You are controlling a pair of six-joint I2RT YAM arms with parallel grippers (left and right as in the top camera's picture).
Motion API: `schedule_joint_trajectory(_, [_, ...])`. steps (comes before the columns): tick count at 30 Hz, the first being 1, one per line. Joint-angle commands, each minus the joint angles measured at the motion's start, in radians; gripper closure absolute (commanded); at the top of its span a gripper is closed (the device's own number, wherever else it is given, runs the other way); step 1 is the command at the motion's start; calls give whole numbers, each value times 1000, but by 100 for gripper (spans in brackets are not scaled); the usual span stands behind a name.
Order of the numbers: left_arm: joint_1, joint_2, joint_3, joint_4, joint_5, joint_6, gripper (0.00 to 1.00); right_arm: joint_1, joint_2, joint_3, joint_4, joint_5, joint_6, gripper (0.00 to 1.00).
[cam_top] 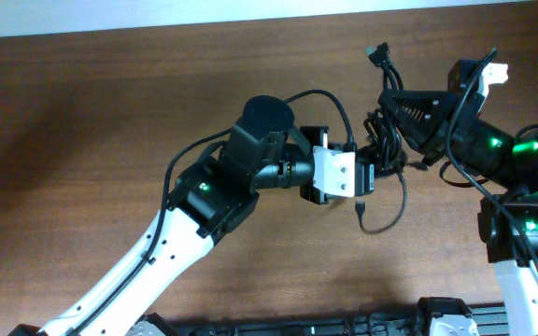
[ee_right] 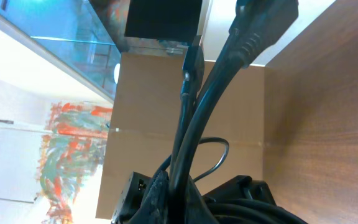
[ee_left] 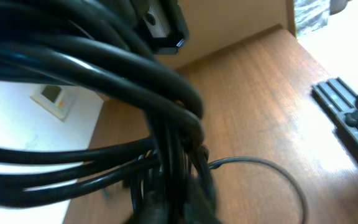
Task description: Untangle cables
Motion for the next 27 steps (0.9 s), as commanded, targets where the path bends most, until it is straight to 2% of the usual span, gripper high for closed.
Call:
schedule_joint_trajectory(1, [-8, 8, 11, 20, 13, -51, 100, -3, -6, 23, 14, 1, -16, 96])
schedule_joint_trajectory(4, [-7, 8, 10, 27, 9, -90, 100, -3, 1, 23, 14, 2, -31, 96])
schedule_joint_trajectory(6, [-7, 8, 11, 27, -49, -147, 100, -3, 10, 23, 14, 2, -35, 96])
schedule_joint_trajectory(10, [-7, 8, 11, 26, -353, -356, 100, -4, 64, 23, 14, 2, -193, 96])
schedule_joint_trajectory(12, [-5, 8, 11, 18, -495, -444, 100, -5, 93, 23, 14, 2, -307, 83])
schedule_joint_trajectory(14, [3, 5, 11, -4, -583, -496, 100, -5, 124, 23, 13, 2, -389, 77])
schedule_joint_trajectory(17, [19, -9, 11, -27, -590, -507, 100, -5, 170, 23, -13, 6, -492, 67])
schedule_joint_trajectory(19, [29, -19, 11, -27, -594, -526, 100, -5, 181, 23, -132, 61, -642, 61])
schedule_joint_trajectory(23, [29, -26, 11, -27, -593, -534, 100, -3, 152, 23, -350, 222, -921, 58])
schedule_joint_trajectory(27, [27, -26, 11, -18, -569, -562, 100, -2, 66, 23, -426, 325, -1189, 53])
